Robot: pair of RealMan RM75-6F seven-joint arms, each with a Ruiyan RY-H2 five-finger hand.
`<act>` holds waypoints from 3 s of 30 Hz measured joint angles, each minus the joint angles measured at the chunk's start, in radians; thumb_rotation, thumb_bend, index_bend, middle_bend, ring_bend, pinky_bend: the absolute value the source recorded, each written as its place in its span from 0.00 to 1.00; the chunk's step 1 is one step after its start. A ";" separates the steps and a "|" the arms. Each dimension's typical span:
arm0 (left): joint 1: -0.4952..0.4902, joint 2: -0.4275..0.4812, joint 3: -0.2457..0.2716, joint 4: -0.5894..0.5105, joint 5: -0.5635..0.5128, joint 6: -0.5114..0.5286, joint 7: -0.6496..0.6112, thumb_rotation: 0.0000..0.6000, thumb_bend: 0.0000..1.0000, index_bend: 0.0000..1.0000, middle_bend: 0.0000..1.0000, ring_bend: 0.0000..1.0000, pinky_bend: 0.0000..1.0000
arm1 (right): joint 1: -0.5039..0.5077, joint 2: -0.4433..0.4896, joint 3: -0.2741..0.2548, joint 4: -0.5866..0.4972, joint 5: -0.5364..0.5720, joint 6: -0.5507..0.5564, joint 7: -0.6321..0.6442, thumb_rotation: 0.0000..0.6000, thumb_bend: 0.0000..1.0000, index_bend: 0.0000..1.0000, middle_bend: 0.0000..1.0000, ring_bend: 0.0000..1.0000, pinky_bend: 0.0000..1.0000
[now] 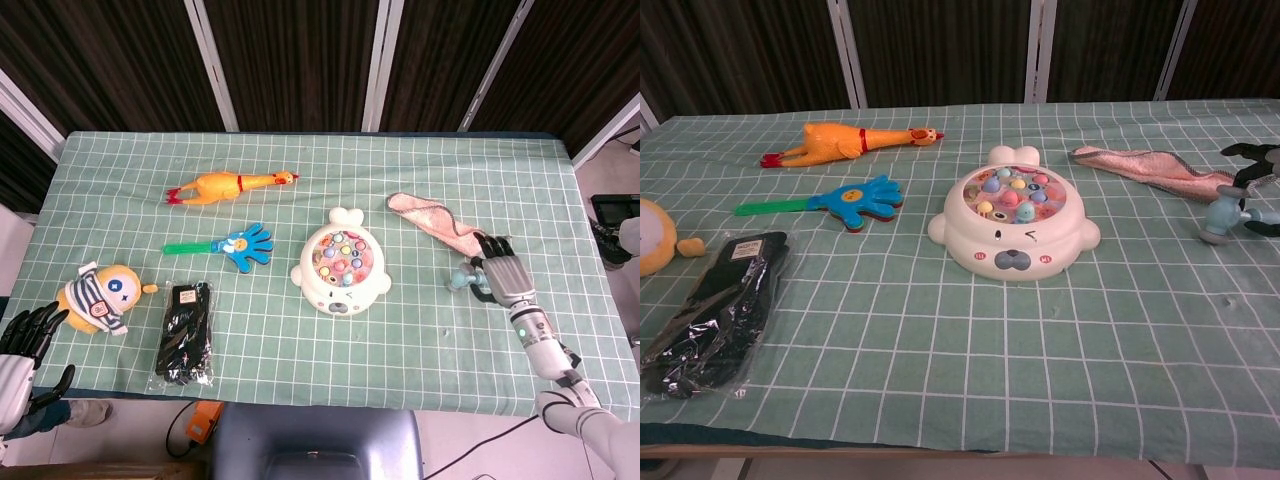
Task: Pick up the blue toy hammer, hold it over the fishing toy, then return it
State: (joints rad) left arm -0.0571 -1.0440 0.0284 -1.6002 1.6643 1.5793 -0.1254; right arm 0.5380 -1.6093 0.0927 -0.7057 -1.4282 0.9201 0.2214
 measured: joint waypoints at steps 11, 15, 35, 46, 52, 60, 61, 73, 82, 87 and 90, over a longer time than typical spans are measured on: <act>0.002 0.002 0.002 0.001 0.006 0.006 -0.007 1.00 0.41 0.00 0.00 0.00 0.00 | -0.013 0.016 -0.014 -0.029 -0.006 0.021 -0.014 1.00 0.52 0.60 0.00 0.00 0.00; 0.003 0.002 0.002 0.002 0.006 0.008 -0.008 1.00 0.41 0.00 0.00 0.00 0.00 | -0.009 0.017 -0.013 -0.036 -0.003 0.018 -0.025 1.00 0.52 0.61 0.00 0.00 0.00; 0.006 0.005 0.003 0.004 0.010 0.016 -0.018 1.00 0.41 0.00 0.00 0.00 0.00 | -0.003 0.003 -0.008 -0.037 0.017 0.008 -0.067 1.00 0.55 0.70 0.05 0.00 0.02; 0.009 0.007 0.002 0.007 0.011 0.023 -0.026 1.00 0.41 0.00 0.00 0.00 0.00 | -0.007 -0.013 -0.009 -0.029 0.025 0.009 -0.100 1.00 0.57 0.81 0.44 0.48 0.65; 0.010 0.008 0.002 0.008 0.013 0.026 -0.031 1.00 0.41 0.00 0.00 0.00 0.00 | -0.013 -0.018 -0.019 -0.029 0.011 0.030 -0.112 1.00 0.57 0.91 0.59 0.68 0.92; 0.012 0.009 0.003 0.009 0.016 0.030 -0.035 1.00 0.41 0.00 0.00 0.00 0.00 | -0.017 -0.019 -0.024 -0.038 0.003 0.047 -0.136 1.00 0.57 1.00 0.67 0.78 1.00; 0.012 0.009 0.003 0.009 0.016 0.030 -0.036 1.00 0.41 0.00 0.00 0.00 0.00 | -0.018 -0.019 -0.024 -0.038 0.003 0.050 -0.141 1.00 0.57 1.00 0.68 0.79 1.00; 0.010 0.010 0.002 0.009 0.011 0.024 -0.035 1.00 0.41 0.00 0.00 0.00 0.00 | -0.024 -0.043 -0.028 -0.018 -0.004 0.068 -0.155 1.00 0.55 1.00 0.73 0.85 1.00; 0.007 0.011 0.000 0.010 0.010 0.020 -0.043 1.00 0.41 0.00 0.00 0.00 0.00 | -0.028 -0.031 -0.027 -0.031 -0.012 0.097 -0.165 1.00 0.55 1.00 0.73 0.87 1.00; 0.007 0.011 0.000 0.010 0.010 0.022 -0.044 1.00 0.41 0.00 0.00 0.00 0.00 | -0.029 0.007 -0.015 -0.080 -0.010 0.117 -0.165 1.00 0.55 1.00 0.73 0.87 1.00; 0.007 0.011 -0.001 0.010 0.009 0.022 -0.043 1.00 0.41 0.00 0.00 0.00 0.00 | -0.028 0.047 -0.007 -0.142 -0.013 0.137 -0.177 1.00 0.55 1.00 0.73 0.87 1.00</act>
State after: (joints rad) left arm -0.0501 -1.0334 0.0276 -1.5906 1.6735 1.6010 -0.1684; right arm 0.5100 -1.5623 0.0859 -0.8477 -1.4411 1.0571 0.0446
